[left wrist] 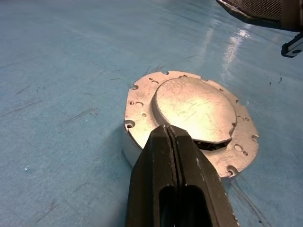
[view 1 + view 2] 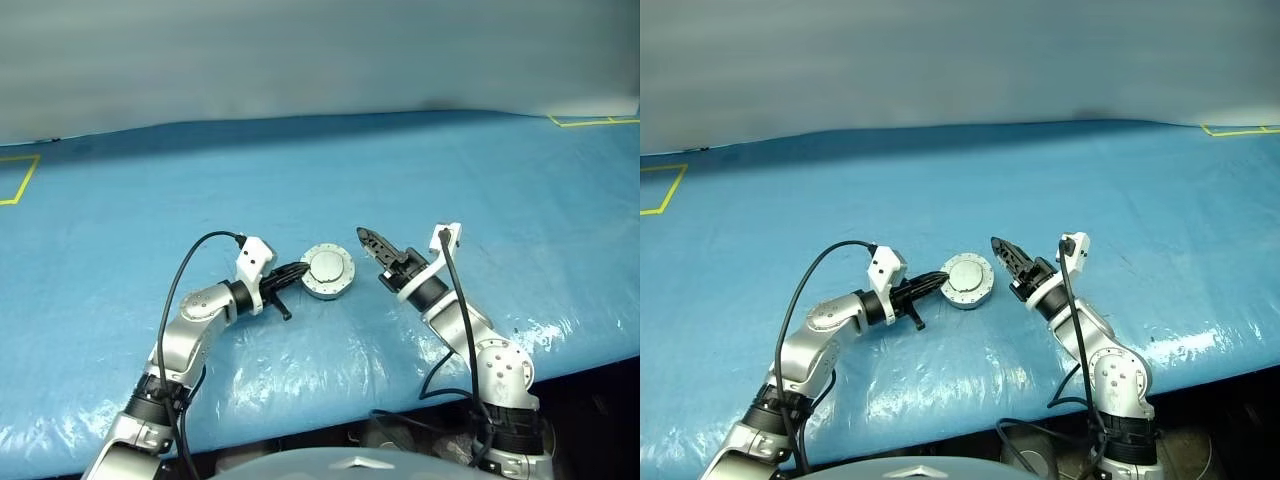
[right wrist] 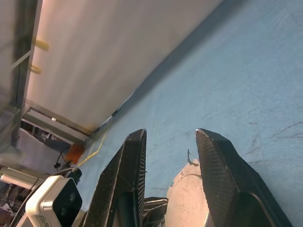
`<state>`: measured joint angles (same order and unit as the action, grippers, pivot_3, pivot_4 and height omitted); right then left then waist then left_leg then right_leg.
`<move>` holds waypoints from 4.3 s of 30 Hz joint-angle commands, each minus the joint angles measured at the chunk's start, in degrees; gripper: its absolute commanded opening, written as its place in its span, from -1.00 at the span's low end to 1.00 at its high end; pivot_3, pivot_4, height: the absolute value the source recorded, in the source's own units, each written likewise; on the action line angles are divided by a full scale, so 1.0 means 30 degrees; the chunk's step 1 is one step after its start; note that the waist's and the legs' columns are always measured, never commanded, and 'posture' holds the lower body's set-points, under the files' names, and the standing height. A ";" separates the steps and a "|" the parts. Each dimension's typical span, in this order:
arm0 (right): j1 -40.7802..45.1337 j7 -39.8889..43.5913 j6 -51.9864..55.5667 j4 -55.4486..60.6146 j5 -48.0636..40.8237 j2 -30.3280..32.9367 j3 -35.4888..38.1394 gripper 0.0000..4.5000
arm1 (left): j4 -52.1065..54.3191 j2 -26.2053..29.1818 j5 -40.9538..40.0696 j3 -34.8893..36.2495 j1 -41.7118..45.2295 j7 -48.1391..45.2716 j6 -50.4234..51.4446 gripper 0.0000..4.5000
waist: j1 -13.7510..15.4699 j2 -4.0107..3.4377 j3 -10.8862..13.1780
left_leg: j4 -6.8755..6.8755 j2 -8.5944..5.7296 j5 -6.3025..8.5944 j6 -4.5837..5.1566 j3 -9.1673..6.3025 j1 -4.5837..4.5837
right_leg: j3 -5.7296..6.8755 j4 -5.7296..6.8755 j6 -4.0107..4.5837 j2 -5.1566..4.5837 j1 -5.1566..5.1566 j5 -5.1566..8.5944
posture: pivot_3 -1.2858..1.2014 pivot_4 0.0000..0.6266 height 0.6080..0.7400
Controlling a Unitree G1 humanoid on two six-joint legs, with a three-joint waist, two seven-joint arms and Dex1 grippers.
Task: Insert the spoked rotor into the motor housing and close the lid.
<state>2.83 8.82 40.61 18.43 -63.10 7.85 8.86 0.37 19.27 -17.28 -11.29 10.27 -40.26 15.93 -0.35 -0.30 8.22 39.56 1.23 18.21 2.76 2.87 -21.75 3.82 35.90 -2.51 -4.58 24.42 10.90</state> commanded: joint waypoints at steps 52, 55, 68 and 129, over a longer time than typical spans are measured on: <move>-0.1142 0.0808 0.2720 -0.3910 -0.0500 -0.1745 0.1474 0.76 | 0.0493 -0.0465 0.1319 -0.0305 -0.0694 -0.0379 -0.0275 -1.00 | 0.0000 0.0121 -0.0124 | 0.0089 0.0038 0.0018 0.0037 0.0008 0.0054 | -0.0031 0.0008 0.0041 -0.0003 -0.0072 0.0016 | 0.03 -0.52 1.00; -0.1093 0.0861 0.3071 -0.4041 -0.0713 -0.1821 0.1455 0.76 | 0.0461 -0.0466 0.1384 -0.0329 -0.0661 -0.0356 -0.0284 -1.00 | 0.0005 0.0121 -0.0123 | 0.0090 0.0034 0.0020 0.0039 0.0009 0.0052 | -0.0035 0.0007 0.0043 -0.0004 -0.0072 0.0016 | 0.03 -0.52 1.00; -0.0590 0.2101 0.3745 -0.6165 -0.0679 -0.2744 0.0998 0.76 | 0.0470 -0.0463 0.1605 -0.0333 -0.0730 -0.0259 -0.0356 -1.00 | -0.0028 0.0120 -0.0126 | 0.0094 0.0039 0.0019 0.0039 0.0005 0.0054 | -0.0033 0.0009 0.0050 -0.0002 -0.0075 0.0017 | 0.03 -0.52 1.00; 0.1756 0.0646 0.3469 -0.1916 -0.7033 -0.4537 0.0188 -0.46 | 0.6133 -0.3384 -1.4544 0.8342 -0.5683 0.1161 0.6587 0.92 | -0.0149 0.0112 0.0078 | 0.0066 0.0072 0.0017 0.0027 0.0049 -0.0044 | -0.0075 -0.0012 0.0008 0.0041 0.0049 -0.0050 | 0.03 -0.52 1.00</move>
<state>6.47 9.78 51.30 8.45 -80.79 -4.36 10.41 15.06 9.10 -59.49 14.55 -6.41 -36.06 35.74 -0.79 0.04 8.46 39.75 1.44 18.26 2.84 3.01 -21.88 3.61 35.87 -2.48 -4.46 24.56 10.75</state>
